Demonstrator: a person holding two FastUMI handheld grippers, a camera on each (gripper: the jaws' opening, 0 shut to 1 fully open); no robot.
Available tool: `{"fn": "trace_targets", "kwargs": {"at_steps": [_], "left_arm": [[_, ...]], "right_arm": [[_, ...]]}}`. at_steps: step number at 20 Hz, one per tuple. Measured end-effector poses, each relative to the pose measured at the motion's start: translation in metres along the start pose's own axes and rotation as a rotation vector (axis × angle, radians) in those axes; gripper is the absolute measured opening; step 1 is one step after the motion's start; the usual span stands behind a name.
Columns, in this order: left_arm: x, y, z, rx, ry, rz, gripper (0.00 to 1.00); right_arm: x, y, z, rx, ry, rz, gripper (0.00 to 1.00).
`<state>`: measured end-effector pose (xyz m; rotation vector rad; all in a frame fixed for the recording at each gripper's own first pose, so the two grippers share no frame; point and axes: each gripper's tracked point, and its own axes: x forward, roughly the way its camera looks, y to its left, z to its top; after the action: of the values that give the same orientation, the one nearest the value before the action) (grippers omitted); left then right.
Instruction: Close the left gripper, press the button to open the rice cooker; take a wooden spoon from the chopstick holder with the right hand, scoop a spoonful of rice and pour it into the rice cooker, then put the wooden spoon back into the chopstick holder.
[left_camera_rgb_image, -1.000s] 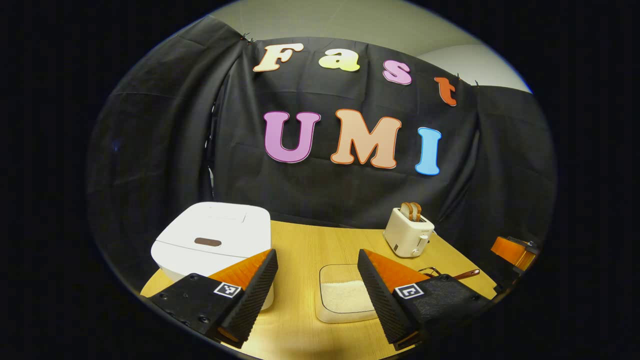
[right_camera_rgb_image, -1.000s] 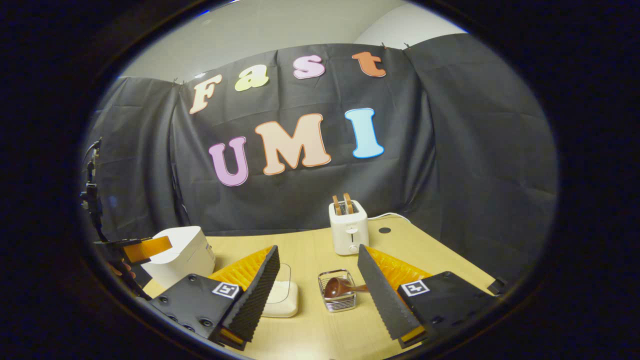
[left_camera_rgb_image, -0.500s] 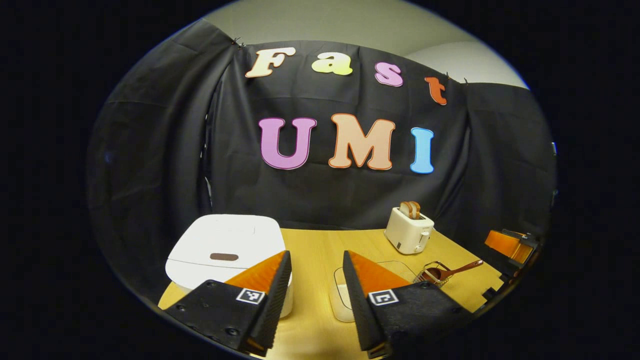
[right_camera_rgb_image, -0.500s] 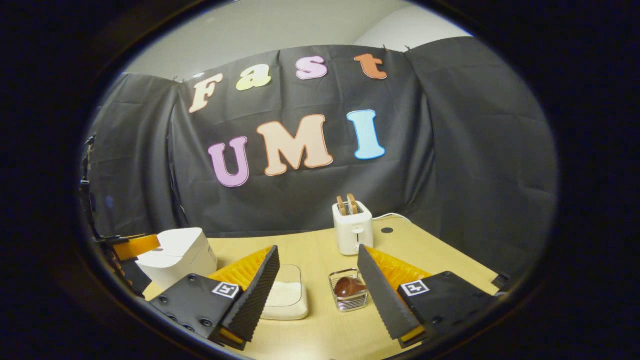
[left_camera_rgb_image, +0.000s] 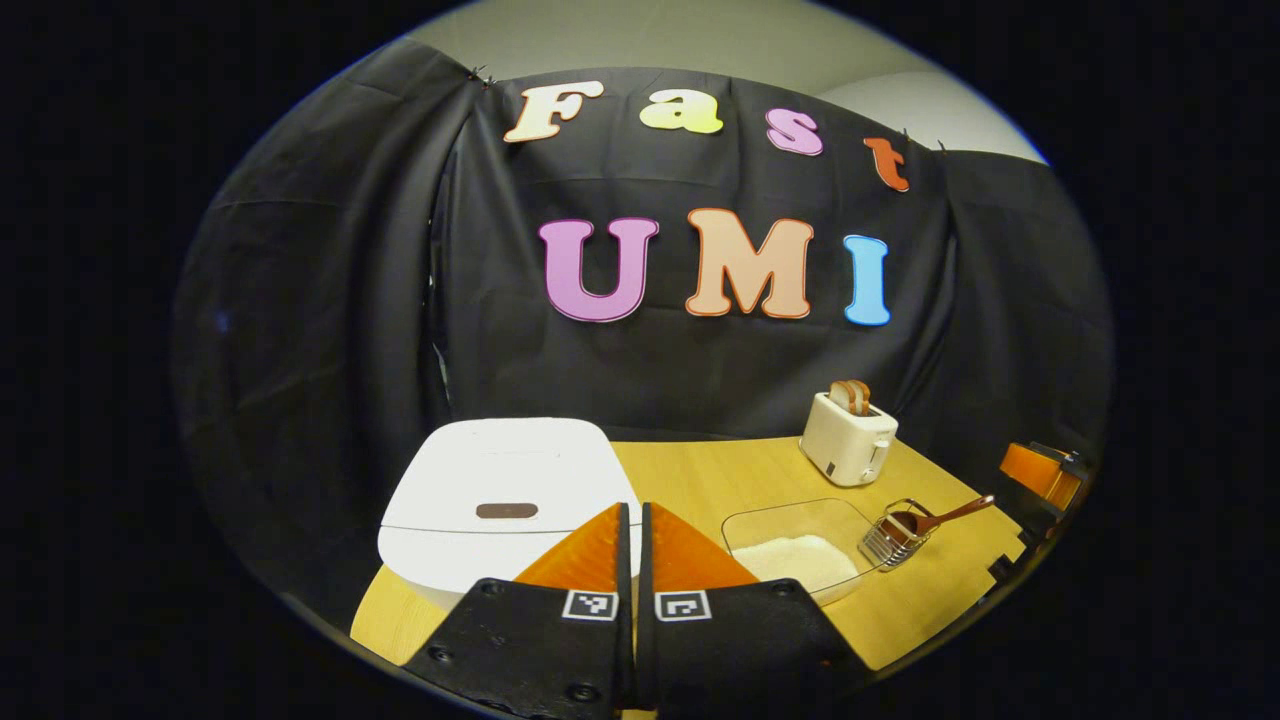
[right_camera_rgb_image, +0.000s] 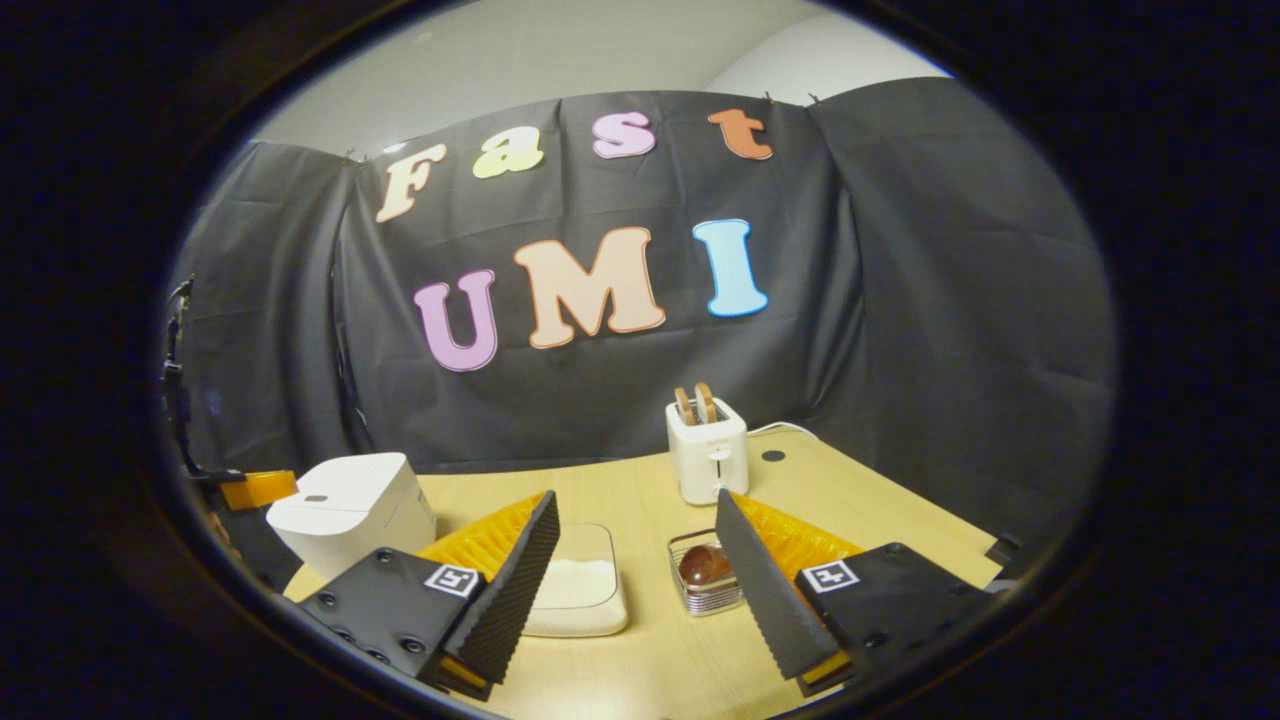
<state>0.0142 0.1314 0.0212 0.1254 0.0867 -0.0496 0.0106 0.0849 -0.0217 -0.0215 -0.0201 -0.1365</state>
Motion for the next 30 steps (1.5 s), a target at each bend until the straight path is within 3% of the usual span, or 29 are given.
{"fn": "trace_targets", "kwargs": {"at_steps": [5, 15, 21, 30], "left_arm": [[0.012, 0.032, -0.008, -0.056, 0.059, 0.021, 0.0], [0.057, 0.099, -0.019, -0.071, 0.157, 0.095, 0.0], [0.075, 0.103, -0.03, -0.072, 0.21, 0.072, 0.0], [0.076, 0.101, -0.039, -0.114, 0.242, 0.062, 0.0]], "right_arm": [[-0.001, 0.003, -0.002, -0.004, -0.001, -0.029, 1.0], [0.0, 0.004, -0.014, -0.017, 0.045, -0.088, 1.0], [0.004, -0.003, -0.025, -0.028, 0.075, -0.13, 1.0], [0.009, -0.006, -0.03, -0.027, 0.082, -0.13, 1.0]]}}
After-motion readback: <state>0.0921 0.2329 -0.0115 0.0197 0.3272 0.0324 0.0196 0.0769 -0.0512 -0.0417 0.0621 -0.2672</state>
